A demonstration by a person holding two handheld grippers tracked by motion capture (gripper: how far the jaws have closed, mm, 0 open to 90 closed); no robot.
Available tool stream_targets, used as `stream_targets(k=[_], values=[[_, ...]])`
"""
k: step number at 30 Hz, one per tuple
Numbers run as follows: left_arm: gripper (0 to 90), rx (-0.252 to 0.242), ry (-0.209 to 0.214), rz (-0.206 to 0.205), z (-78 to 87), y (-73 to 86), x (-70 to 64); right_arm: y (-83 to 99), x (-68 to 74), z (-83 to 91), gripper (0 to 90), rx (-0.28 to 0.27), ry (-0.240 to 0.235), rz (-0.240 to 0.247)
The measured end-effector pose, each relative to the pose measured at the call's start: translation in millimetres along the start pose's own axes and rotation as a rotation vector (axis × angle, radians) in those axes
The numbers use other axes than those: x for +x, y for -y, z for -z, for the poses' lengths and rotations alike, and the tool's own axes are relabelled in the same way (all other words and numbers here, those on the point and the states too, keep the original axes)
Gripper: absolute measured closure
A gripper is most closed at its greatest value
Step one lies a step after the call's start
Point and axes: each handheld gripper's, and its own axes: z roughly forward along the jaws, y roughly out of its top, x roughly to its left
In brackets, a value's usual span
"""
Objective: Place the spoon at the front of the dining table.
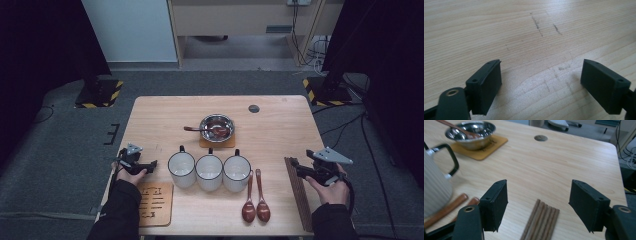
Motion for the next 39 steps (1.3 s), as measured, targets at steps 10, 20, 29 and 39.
stream_targets(k=[10,20,29,39], values=[[3.9,0.005,0.001,0.000,-3.8,0.0,-1.0,-19.7,1.8,-3.2,32.5,-0.048,-0.026,-0.017],[0.0,0.017,-0.010,0.011,-5.1,-0.6,-0.7,-41.3,5.7,-12.8,33.7,-0.064,-0.048,-0.017],[0.0,0.018,-0.016,0.017,-5.1,-0.4,-1.2,-69.4,17.3,-25.7,35.2,-0.084,-0.066,0.015],[0.0,0.018,-0.016,0.017,-5.1,-0.4,-1.2,-92.2,30.3,-37.3,36.6,-0.102,-0.087,0.037]])
